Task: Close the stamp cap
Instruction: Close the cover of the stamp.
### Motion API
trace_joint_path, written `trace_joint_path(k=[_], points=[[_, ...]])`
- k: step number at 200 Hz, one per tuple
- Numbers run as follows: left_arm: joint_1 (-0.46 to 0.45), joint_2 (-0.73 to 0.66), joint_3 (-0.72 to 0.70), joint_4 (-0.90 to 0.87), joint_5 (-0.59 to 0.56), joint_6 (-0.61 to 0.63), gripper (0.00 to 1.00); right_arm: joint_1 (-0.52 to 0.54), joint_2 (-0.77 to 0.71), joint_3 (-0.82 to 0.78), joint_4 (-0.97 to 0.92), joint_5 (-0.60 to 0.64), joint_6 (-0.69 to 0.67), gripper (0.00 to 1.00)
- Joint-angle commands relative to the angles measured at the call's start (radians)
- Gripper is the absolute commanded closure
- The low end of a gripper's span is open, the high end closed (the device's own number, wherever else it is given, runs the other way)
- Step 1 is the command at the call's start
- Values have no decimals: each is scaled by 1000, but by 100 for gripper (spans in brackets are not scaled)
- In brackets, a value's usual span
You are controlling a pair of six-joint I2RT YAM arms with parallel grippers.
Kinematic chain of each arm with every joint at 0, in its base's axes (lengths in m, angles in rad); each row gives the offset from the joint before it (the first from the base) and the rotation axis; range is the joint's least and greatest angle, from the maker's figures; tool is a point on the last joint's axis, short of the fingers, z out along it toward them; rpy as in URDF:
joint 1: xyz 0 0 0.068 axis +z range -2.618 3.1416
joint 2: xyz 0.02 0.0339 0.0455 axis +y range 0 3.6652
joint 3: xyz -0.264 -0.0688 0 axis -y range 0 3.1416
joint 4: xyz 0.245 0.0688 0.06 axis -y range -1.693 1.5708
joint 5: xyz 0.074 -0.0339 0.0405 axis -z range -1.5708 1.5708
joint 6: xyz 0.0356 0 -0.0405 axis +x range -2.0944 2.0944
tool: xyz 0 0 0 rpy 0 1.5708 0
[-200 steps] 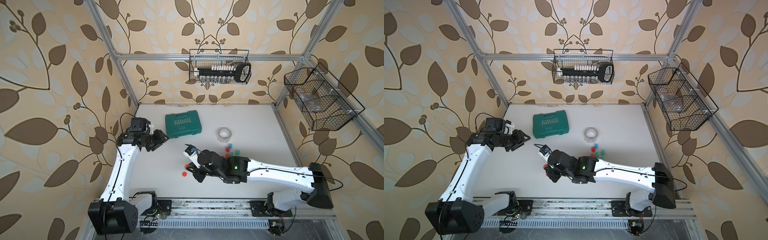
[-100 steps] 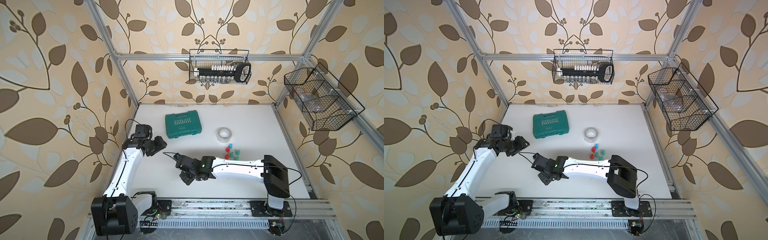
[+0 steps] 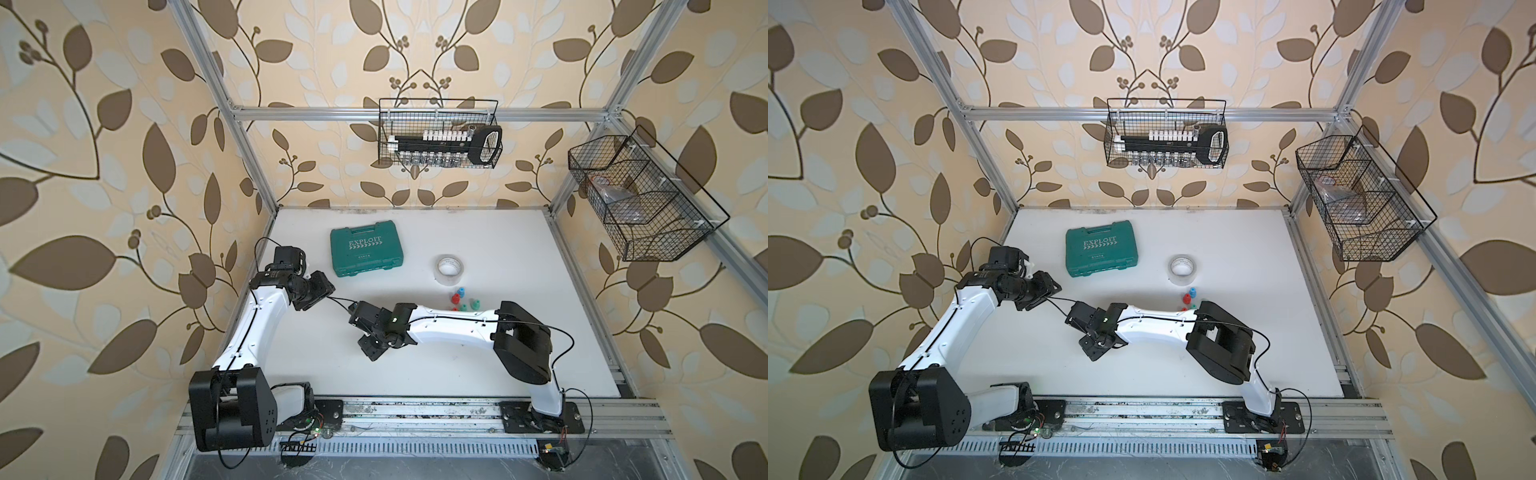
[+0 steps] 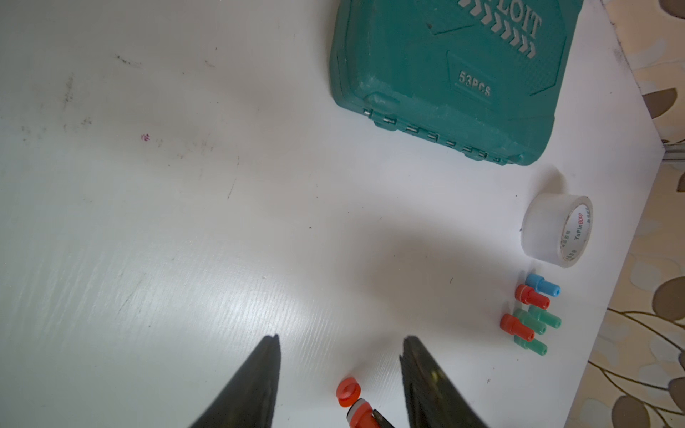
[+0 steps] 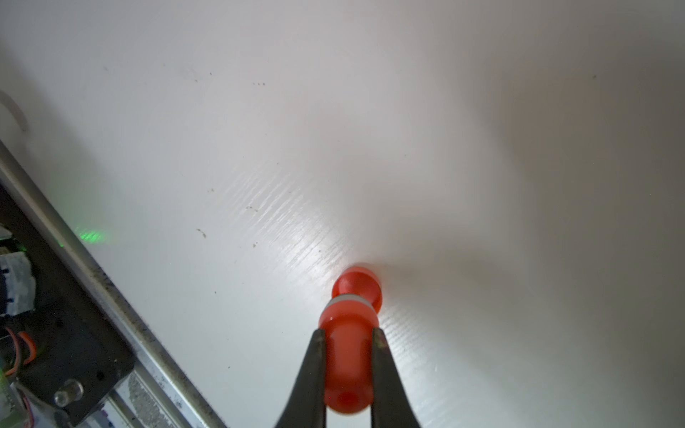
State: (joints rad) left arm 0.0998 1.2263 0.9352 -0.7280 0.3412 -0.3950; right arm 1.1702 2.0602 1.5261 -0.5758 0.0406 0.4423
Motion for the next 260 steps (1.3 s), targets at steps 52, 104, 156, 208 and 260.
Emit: trace_joint_path(k=[52,104,156,208,260], points=[[11,-2,26,14,35,18,45,-17,53,40,-7,-19,-7,100],[12,-2,28,13,39,19,45,-17,61,38,-15,-41,-7,100],[12,-3,27,13,42,19,45,-17,55,39,-63,-41,-15,100],[11,-1,27,13,45,20,45,-17,55,8,-190,-9,-37,100],[11,0,27,14,48,19,45,-17,41,-40,-343,108,-59,100]])
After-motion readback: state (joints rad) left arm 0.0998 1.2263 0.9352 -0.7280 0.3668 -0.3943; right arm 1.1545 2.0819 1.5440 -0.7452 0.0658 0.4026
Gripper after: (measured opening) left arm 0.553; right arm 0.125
